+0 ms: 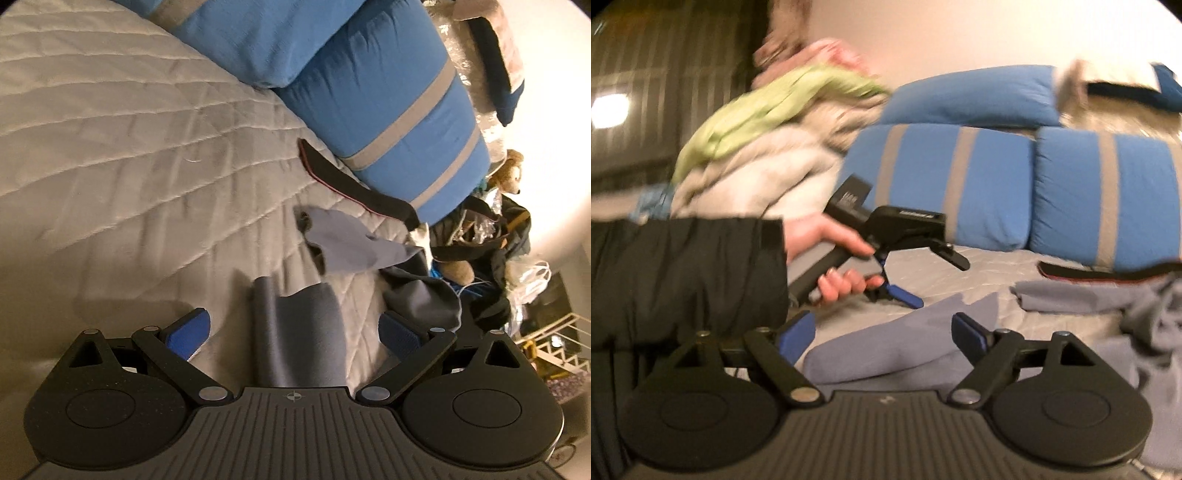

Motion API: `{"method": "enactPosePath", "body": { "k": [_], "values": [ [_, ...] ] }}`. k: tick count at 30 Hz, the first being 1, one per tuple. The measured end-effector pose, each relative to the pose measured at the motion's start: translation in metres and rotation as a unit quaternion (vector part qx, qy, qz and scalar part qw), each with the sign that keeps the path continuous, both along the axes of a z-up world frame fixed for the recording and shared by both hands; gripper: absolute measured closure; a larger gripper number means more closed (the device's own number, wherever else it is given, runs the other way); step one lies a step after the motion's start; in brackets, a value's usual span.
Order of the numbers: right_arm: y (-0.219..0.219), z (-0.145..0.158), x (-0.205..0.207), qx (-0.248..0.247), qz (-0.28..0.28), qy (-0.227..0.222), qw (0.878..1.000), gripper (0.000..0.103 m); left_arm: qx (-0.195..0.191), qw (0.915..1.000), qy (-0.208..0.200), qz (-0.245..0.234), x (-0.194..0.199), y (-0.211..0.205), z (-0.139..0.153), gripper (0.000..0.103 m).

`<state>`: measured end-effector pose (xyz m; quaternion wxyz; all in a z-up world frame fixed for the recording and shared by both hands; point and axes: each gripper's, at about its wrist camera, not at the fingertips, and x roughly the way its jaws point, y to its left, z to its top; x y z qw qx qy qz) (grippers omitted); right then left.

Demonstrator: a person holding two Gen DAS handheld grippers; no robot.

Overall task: Fold clothes
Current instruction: 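Lower the fabric onto the bed and open the right gripper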

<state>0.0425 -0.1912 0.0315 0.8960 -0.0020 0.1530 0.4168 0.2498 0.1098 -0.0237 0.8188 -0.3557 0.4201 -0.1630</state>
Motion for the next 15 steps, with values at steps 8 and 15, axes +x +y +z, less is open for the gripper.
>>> {"method": "enactPosePath", "body": {
  "k": [8,15],
  "values": [
    [-0.023,-0.018,0.011,0.069,-0.055,0.028,0.996,0.015,0.007,0.9994,-0.002,0.033,0.009,-0.004,-0.007,0.041],
    [-0.045,-0.042,0.018,0.125,-0.102,0.056,0.985,0.014,0.072,0.9959,0.027,0.048,0.001,-0.004,-0.002,0.100]
  ]
}}
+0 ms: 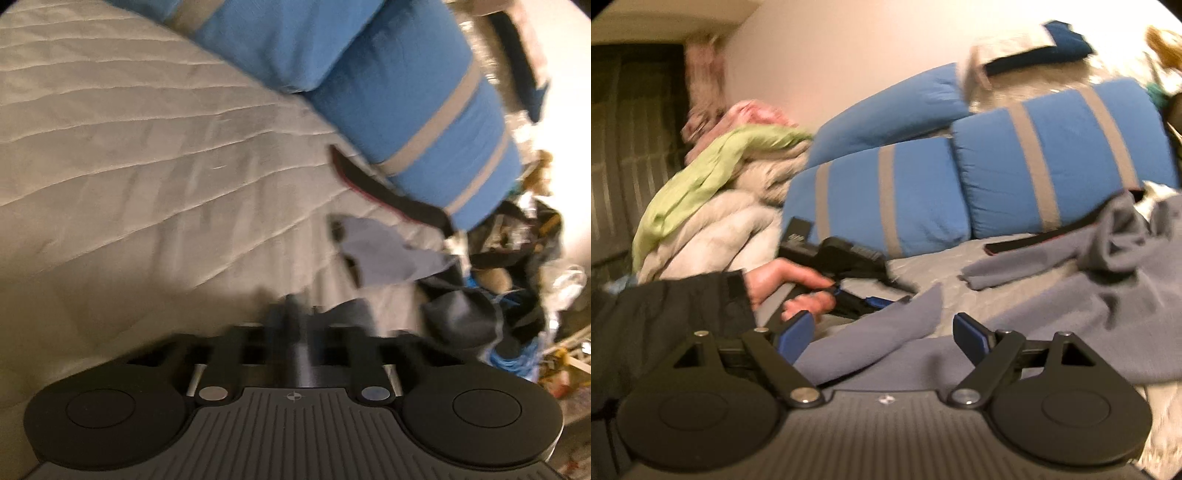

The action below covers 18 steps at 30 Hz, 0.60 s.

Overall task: Fold clothes
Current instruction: 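Lower the fabric onto the bed and open the right gripper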

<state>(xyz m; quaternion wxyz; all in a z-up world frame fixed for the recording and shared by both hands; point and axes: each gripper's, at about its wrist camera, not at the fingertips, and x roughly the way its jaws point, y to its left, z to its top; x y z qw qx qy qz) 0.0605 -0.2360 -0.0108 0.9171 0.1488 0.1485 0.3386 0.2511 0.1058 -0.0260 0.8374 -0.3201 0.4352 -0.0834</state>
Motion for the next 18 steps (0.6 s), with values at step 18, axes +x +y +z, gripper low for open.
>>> {"method": "enactPosePath", "body": {
  "k": [18],
  "values": [
    [-0.008,-0.021,0.000,-0.007,-0.048,0.012,0.999,0.004,0.180,0.9489,-0.197,0.169,-0.157,0.073,0.111,0.101]
  ]
}}
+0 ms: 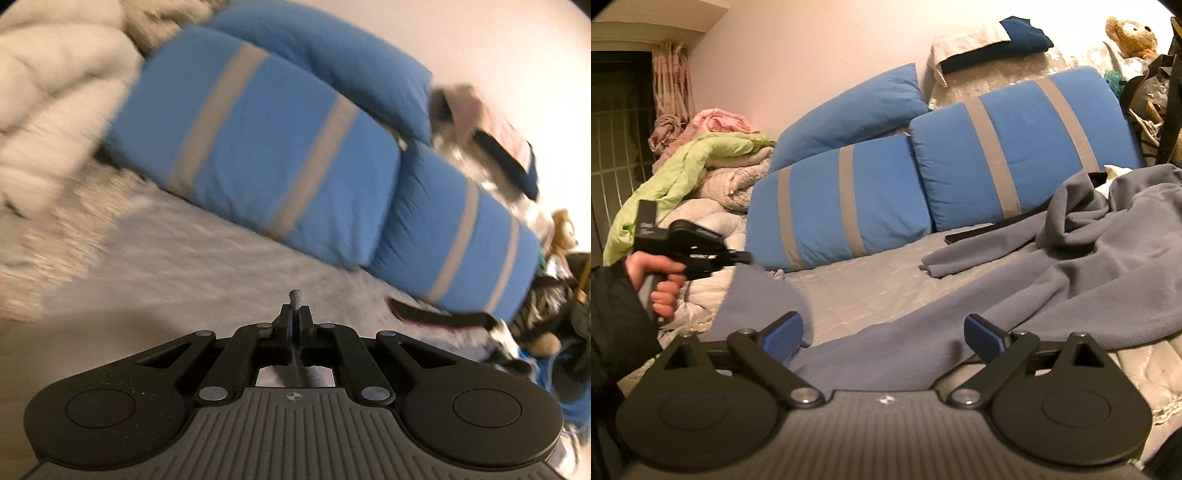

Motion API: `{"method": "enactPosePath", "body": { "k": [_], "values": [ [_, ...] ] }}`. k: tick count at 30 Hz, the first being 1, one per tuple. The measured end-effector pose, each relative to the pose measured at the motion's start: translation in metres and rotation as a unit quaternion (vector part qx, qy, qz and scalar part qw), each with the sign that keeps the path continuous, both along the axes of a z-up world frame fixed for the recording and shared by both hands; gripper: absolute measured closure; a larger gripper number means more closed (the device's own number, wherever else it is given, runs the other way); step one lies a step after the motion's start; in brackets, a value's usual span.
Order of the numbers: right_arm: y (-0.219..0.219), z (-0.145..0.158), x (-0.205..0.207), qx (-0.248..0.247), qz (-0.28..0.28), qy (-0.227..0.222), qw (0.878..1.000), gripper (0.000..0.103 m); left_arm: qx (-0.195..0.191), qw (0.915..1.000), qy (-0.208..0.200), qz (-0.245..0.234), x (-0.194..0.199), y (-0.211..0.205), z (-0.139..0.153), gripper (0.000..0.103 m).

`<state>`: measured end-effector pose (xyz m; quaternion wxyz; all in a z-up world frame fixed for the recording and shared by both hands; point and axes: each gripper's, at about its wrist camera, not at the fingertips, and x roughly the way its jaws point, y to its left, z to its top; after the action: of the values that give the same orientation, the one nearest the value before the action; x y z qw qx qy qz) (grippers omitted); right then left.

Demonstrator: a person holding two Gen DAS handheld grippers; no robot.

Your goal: Fold clothes

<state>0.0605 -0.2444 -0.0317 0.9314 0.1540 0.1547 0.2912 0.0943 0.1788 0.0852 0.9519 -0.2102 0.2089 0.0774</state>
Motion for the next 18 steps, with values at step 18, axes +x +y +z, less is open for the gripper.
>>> {"method": "enactPosePath", "body": {
  "k": [18],
  "values": [
    [0.001,0.005,-0.002,0.018,0.007,0.016,1.000,0.003,-0.003,0.9953,0.020,0.094,-0.081,0.073,-0.011,0.101]
  ]
}}
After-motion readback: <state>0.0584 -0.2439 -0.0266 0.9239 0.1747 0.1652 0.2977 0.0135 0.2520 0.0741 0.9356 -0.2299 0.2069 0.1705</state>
